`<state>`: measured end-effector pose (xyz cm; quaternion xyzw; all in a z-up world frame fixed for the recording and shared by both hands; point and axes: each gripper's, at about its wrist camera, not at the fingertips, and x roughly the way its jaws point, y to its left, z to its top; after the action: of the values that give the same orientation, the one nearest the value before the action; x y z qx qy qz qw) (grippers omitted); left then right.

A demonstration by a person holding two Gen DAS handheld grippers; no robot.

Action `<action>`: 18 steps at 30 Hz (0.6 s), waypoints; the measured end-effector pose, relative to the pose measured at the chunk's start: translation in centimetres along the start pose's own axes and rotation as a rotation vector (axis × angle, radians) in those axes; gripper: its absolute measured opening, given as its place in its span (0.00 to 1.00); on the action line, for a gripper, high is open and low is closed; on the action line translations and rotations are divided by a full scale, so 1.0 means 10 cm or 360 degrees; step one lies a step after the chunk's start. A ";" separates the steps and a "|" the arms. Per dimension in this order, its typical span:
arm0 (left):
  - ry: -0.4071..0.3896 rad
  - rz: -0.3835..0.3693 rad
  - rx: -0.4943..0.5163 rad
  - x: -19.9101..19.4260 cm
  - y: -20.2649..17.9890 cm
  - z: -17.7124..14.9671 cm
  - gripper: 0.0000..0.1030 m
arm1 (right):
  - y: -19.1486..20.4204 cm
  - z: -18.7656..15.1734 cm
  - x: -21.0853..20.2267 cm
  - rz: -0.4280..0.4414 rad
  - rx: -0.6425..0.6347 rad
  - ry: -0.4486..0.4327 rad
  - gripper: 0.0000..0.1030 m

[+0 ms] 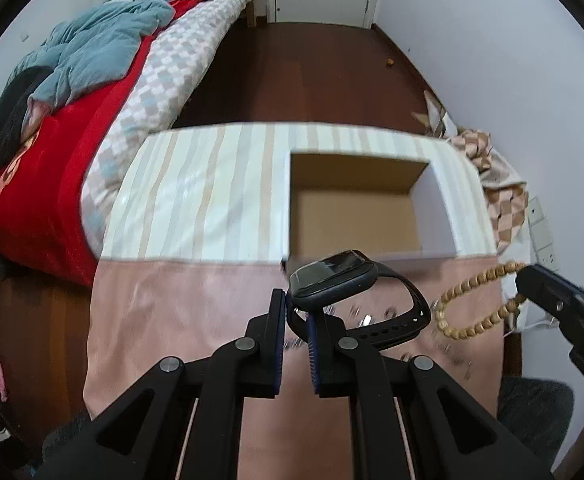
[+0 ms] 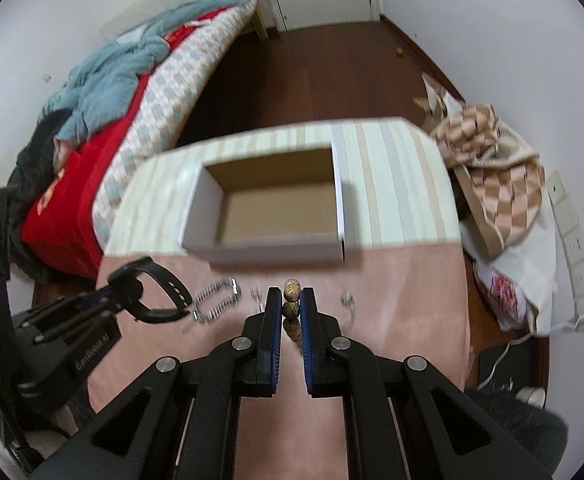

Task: Organize jewelry
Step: 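Carry the watch into the white box with the left tool while the right tool drops the bead bracelet in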

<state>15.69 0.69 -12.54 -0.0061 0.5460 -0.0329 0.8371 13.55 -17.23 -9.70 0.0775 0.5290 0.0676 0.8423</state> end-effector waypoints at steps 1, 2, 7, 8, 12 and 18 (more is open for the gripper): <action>-0.0009 -0.0008 -0.0004 0.01 -0.02 0.09 0.07 | 0.01 0.09 -0.02 0.0001 -0.0009 -0.0022 0.09; -0.0012 -0.0016 -0.0008 0.02 -0.03 0.14 0.07 | 0.02 0.18 -0.02 0.0003 -0.0016 -0.0040 0.09; 0.0026 -0.0059 -0.0030 0.23 -0.04 0.50 0.07 | 0.04 0.66 0.10 0.0018 -0.0028 -0.0070 0.09; 0.0039 -0.0063 -0.0036 0.29 -0.03 0.56 0.07 | 0.03 0.74 0.15 0.0026 -0.0023 -0.0061 0.09; 0.0118 -0.0106 -0.0047 0.56 0.01 0.75 0.07 | -0.01 0.97 0.46 0.0060 -0.0018 0.0023 0.09; 0.0276 -0.0137 -0.0091 0.91 0.02 0.94 0.12 | -0.06 1.09 0.95 0.0130 -0.0010 0.0168 0.09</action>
<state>27.90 0.13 -17.05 -0.0506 0.6162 -0.0535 0.7841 27.49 -16.57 -13.54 0.0926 0.5688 0.1077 0.8101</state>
